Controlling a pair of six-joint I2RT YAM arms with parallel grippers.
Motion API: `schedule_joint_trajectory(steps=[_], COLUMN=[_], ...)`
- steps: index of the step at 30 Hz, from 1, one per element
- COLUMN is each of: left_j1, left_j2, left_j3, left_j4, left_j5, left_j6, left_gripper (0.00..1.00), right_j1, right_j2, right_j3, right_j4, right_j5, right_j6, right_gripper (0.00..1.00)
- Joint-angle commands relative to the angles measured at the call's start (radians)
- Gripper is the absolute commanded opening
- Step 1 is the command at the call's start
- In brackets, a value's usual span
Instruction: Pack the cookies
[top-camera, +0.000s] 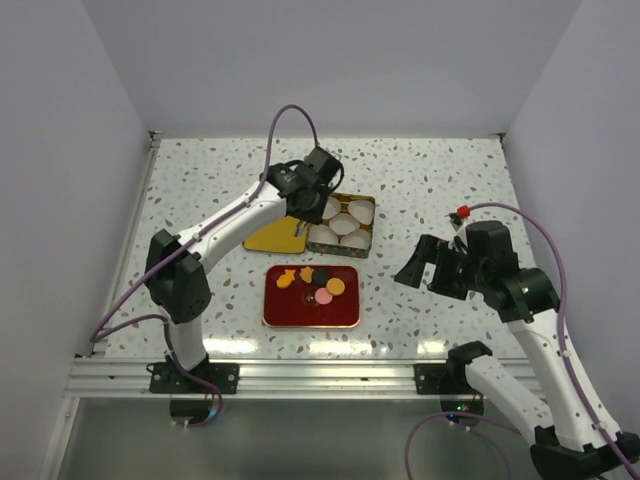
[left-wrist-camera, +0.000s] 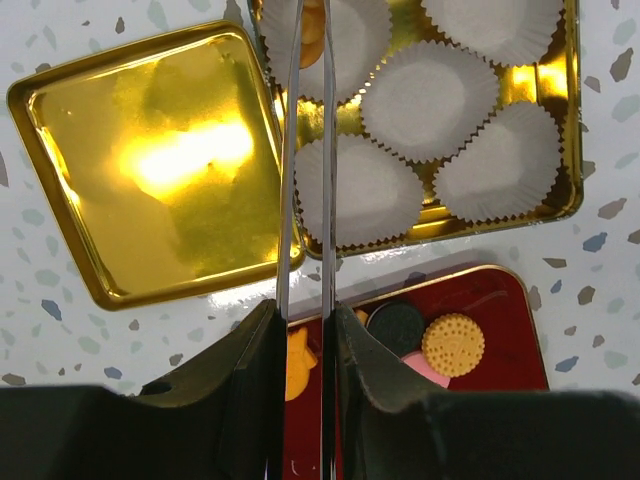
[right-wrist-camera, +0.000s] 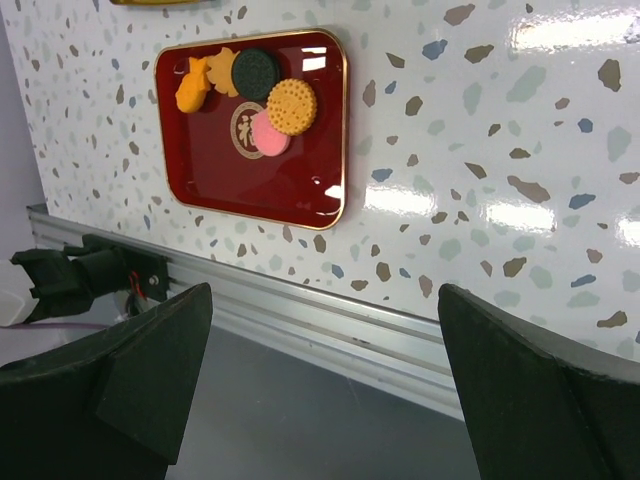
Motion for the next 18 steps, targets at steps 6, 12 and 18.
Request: schedule_joint_trajectory(steps=[6,12,18], left_j1=[0.060,0.066,0.068], left_j2=[0.031,0.029,0.007], left_j3=[0.015,-0.025,-0.019], left_j4=[0.118,0.164,0.159], left_j5=[-0.014,0.022,0.034], left_j6=[0.091,0.100,0.099], left_gripper=[0.33,0.41,0.45], right_j1=[0.005,0.005,0.005], right_j2=[-0.031,-0.025,-0.011], right_j3=[-0.005,-0.024,-0.042], right_j4=[0.002,0.025,0.056], right_j5=[0.052,0.050,0.033], right_j6=[0.044,0.070,0.096], right_gripper=[0.99,0.99,0.99])
